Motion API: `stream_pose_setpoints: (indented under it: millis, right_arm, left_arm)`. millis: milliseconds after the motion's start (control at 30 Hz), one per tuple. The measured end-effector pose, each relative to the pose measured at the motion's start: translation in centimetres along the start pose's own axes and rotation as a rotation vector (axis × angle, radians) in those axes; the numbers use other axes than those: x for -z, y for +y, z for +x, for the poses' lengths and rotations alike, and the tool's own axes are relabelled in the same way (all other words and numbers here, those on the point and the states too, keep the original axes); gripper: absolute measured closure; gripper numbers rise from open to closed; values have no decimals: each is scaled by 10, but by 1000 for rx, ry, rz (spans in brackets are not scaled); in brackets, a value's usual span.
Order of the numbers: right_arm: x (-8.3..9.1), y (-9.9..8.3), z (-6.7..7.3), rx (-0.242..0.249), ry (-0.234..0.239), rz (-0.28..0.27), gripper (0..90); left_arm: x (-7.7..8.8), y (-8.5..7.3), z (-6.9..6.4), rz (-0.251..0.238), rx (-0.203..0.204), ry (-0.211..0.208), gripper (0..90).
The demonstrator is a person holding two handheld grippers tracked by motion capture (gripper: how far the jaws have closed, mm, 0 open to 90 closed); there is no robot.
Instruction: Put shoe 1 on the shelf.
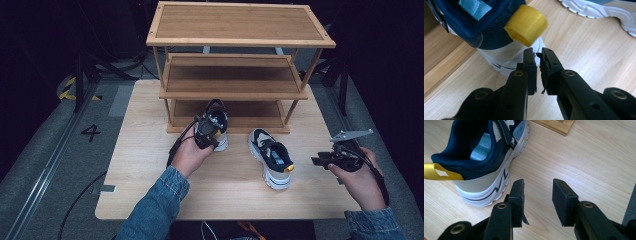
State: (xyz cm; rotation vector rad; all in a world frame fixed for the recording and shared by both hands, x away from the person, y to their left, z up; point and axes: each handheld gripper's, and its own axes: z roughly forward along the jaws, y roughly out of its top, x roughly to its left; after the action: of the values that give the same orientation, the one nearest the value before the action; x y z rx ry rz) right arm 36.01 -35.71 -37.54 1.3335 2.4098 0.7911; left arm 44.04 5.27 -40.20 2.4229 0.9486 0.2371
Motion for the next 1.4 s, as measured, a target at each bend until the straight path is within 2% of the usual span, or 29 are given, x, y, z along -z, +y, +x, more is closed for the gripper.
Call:
stream_pose_setpoints:
  millis: [167, 200, 267, 367, 433, 500, 667, 733, 767, 833, 967, 1000, 1067, 1167, 1400]
  right_arm:
    - [-1, -1, 0, -2, -1, 3, 634]
    - [0, -1, 0, -2, -1, 3, 634]
    - [0, -1, 0, -1, -3, 3, 634]
    - [1, -3, 0, -3, -5, 1, 634]
    - [2, -4, 0, -7, -10, 4, 634]
    - [2, -5, -1, -11, -10, 5, 634]
    - [3, -8, -2, -18, -13, 8, 634]
    - [3, -10, -2, -22, -16, 10, 634]
    - [3, -11, -3, -23, -18, 13, 634]
    - [4, -12, -2, -26, -18, 13, 634]
    - [6, -15, -2, -35, -22, 14, 634]
    - [6, -16, -3, -33, -25, 12, 634]
    - [7, -18, -3, -37, -27, 13, 634]
    - [7, -19, -3, -44, -29, 14, 634]
    - [8, -23, -4, -49, -33, 20, 633]
  left_arm:
    - [-5, 0, 5, -12, 22, 14, 873]
    - [-6, 0, 8, -22, 16, 10, 888]
    - [-5, 0, 14, -45, 54, -33, 888]
    - [-2, 3, 14, -49, 57, -16, 886]
    - [-2, 6, 15, -84, 37, -7, 859]
    - [-3, 8, 16, -109, 23, 23, 814]
    - [-8, 11, 22, -147, 11, 29, 782]
    - [-12, 11, 25, -170, 29, 24, 753]
    - [-12, 11, 25, -170, 29, 24, 728]
    - [-17, 12, 30, -202, 30, 11, 684]
    - [-22, 14, 32, -209, 16, 34, 602]
    - [-27, 15, 34, -228, 33, 26, 589]
    - [-28, 16, 36, -237, 31, 23, 565]
    - [-32, 17, 39, -247, 49, 16, 538]
    - [-43, 20, 46, -288, 52, 13, 474]
